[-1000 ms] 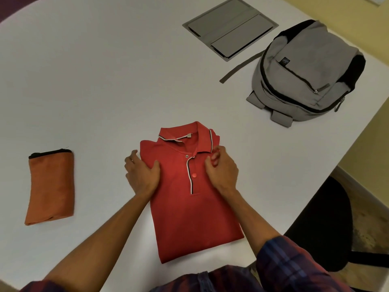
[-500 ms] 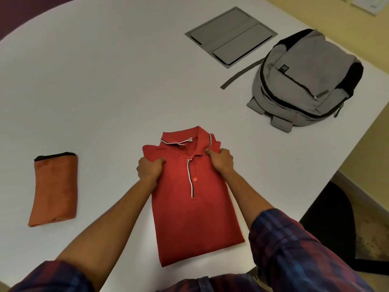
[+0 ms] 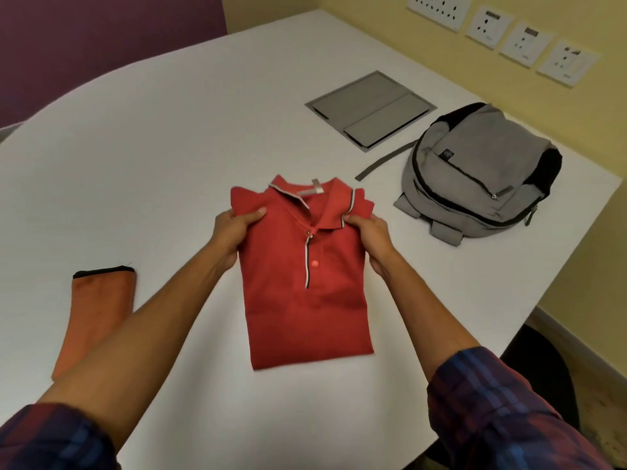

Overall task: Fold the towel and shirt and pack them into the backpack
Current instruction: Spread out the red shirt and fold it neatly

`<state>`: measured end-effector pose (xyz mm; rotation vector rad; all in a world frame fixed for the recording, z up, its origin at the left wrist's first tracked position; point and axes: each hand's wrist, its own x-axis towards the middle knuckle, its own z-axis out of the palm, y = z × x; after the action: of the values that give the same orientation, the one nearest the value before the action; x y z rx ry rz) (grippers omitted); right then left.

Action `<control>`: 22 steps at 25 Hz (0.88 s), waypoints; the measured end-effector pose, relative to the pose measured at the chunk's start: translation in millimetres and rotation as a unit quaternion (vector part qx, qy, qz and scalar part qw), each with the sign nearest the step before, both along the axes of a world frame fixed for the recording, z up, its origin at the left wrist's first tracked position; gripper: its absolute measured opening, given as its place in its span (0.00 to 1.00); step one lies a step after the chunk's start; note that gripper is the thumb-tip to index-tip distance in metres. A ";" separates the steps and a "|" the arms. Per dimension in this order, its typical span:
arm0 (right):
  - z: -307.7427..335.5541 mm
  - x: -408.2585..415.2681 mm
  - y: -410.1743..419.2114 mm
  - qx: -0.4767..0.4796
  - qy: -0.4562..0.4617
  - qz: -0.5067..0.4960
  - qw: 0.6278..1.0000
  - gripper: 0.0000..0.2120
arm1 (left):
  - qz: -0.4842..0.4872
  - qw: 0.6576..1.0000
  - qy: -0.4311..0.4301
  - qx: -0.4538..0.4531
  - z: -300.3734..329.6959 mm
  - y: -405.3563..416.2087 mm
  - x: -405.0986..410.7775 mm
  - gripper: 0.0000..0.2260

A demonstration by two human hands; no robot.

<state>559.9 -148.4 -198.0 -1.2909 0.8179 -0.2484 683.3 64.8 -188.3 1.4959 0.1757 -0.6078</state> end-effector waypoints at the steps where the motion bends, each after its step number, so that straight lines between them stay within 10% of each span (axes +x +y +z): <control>1: 19.0 4.3 -3.1 -0.015 -0.030 -0.004 0.999 0.12 | 0.000 0.999 -0.030 -0.028 17.6 0.1 6.1 0.20; 8: 72.6 -30.6 16.5 -0.075 -0.131 0.042 0.988 0.06 | -0.040 0.982 -0.146 -0.117 63.4 48.6 -21.0 0.19; 14: -0.6 -121.2 47.6 -0.027 0.007 0.188 0.982 0.09 | -0.153 0.988 -0.008 -0.013 -9.9 122.6 -101.4 0.37; 22: -11.2 -131.6 42.2 -0.013 0.074 0.266 0.961 0.09 | -0.232 0.970 0.062 0.036 -27.9 136.0 -108.6 0.24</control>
<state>428.4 -106.2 -209.2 -1.5163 0.5644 0.2716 574.7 200.8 -216.1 1.5793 -0.0616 -1.0810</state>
